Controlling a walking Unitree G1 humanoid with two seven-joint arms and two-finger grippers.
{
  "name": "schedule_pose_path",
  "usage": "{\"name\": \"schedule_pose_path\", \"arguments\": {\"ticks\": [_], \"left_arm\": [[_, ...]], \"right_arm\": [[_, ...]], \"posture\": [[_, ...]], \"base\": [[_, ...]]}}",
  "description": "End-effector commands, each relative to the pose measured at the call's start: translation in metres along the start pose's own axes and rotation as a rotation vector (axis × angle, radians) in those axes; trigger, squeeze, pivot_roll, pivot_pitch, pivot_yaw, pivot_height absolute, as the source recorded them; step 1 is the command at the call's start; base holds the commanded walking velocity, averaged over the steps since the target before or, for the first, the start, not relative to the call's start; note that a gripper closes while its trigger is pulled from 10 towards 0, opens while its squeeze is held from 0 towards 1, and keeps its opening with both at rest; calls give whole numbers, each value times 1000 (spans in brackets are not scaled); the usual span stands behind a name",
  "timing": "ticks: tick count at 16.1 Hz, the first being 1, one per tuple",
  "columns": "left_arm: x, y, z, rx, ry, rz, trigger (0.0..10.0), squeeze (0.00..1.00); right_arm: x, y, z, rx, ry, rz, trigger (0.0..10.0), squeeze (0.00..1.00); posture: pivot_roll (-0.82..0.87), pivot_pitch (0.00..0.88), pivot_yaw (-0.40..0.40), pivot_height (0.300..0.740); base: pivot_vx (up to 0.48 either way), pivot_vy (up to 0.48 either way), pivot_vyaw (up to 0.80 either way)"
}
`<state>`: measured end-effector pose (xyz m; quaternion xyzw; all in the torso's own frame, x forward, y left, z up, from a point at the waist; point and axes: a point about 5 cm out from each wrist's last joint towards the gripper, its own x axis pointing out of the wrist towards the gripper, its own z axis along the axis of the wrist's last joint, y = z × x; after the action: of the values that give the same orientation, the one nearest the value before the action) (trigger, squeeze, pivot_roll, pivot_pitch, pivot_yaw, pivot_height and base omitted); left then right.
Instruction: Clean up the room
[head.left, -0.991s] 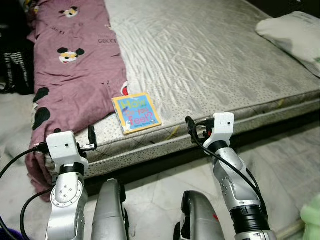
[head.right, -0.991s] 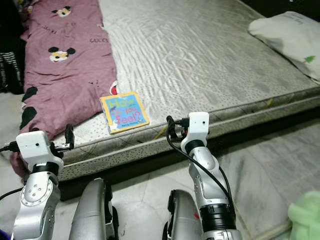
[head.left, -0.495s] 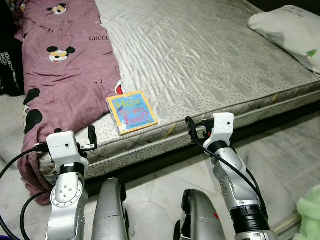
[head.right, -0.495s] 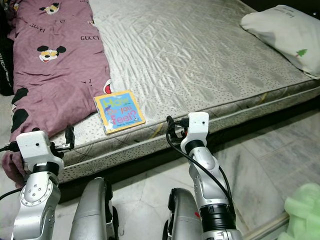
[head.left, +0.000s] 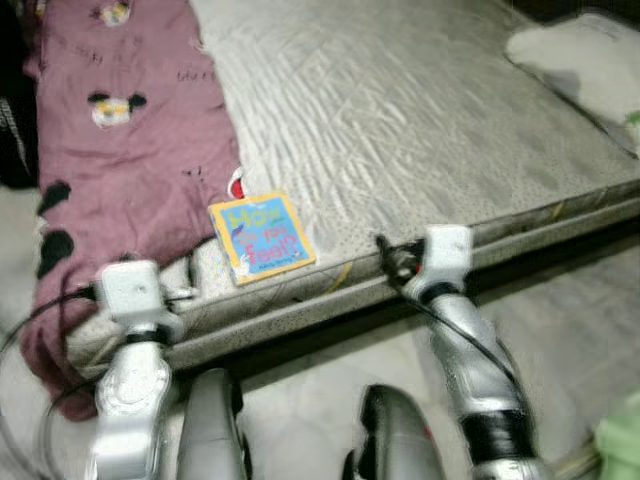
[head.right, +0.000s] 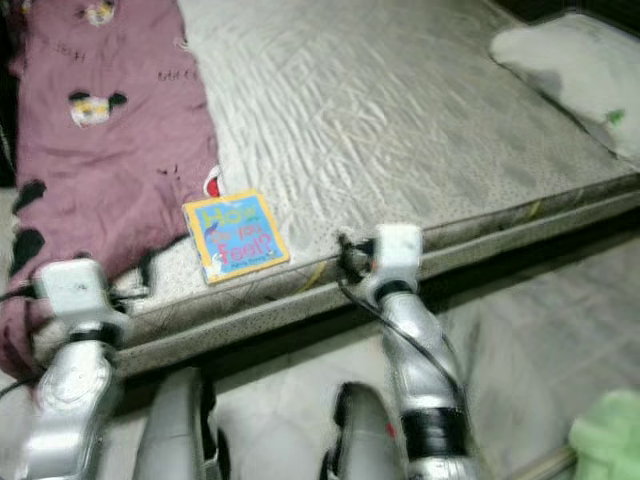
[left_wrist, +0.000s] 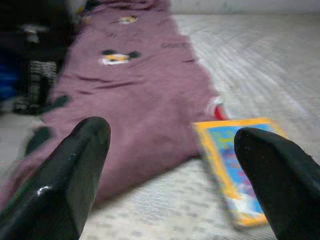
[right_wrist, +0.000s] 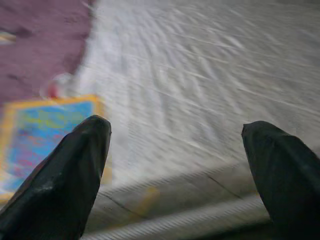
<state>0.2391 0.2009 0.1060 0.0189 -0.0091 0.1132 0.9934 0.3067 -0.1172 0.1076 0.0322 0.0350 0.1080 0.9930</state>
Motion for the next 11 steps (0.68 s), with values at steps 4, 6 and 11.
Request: {"name": "schedule_pose_path", "arguments": {"ticks": [4,6,11], "left_arm": [[-1,-10,1,-2,-3,-39,10000,0],[-1,-10,1,-1,-2,-44,10000,0],[0,-9,-2,-3,20,-36,10000,0]], "right_arm": [[-3,-11,-4,-13,15,-35,10000,0],[-3,-10,-5,-15,13,-35,10000,0],[-2,-10,-5,-7,14,-37,10000,0]], "posture": [[-33,143,-34,593],[-33,143,-33,593],[-30,143,-34,593]], "base": [[248,0,0],[427,0,0],[357,0,0]]}}
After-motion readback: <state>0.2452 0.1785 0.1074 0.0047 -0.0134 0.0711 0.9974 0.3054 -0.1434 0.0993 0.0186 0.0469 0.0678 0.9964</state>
